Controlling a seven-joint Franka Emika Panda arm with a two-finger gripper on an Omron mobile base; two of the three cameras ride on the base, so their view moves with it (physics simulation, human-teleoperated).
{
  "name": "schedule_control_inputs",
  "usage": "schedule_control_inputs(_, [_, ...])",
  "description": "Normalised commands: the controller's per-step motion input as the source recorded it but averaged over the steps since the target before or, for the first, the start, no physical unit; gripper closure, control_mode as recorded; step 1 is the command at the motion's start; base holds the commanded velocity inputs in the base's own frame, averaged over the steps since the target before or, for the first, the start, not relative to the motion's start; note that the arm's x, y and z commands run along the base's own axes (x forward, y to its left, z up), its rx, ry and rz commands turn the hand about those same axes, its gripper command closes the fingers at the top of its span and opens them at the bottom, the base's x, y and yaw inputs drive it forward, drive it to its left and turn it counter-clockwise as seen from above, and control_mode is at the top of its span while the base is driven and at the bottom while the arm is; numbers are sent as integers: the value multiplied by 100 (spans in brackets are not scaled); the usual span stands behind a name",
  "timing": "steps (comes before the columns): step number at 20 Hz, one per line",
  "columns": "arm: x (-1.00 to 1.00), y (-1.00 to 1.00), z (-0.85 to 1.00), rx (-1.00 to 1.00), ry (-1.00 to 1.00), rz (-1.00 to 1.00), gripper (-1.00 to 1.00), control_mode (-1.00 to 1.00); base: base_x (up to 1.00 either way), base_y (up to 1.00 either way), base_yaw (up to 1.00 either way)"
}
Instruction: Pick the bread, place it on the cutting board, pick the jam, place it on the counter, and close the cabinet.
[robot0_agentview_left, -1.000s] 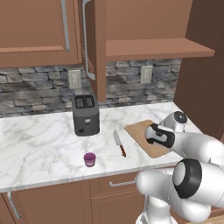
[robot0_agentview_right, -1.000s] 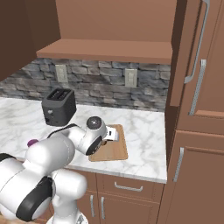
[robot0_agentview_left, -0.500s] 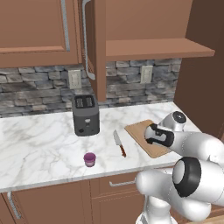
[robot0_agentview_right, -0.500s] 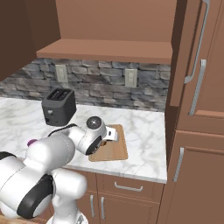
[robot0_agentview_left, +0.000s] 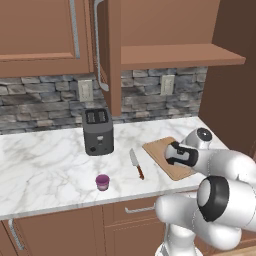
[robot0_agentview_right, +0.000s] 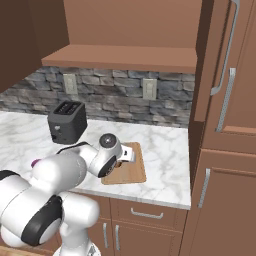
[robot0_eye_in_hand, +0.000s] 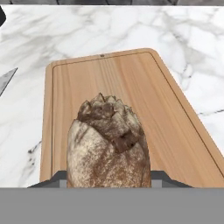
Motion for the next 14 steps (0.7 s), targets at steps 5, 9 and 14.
schedule_control_inputs(5, [0,1,-17,0,0,0,100,-100,0,0,0])
schedule_control_inputs(9, [0,1,-15,0,0,0,100,-100,0,0,0])
schedule_control_inputs(14, [0,0,-5,0,1,0,100,-100,0,0,0])
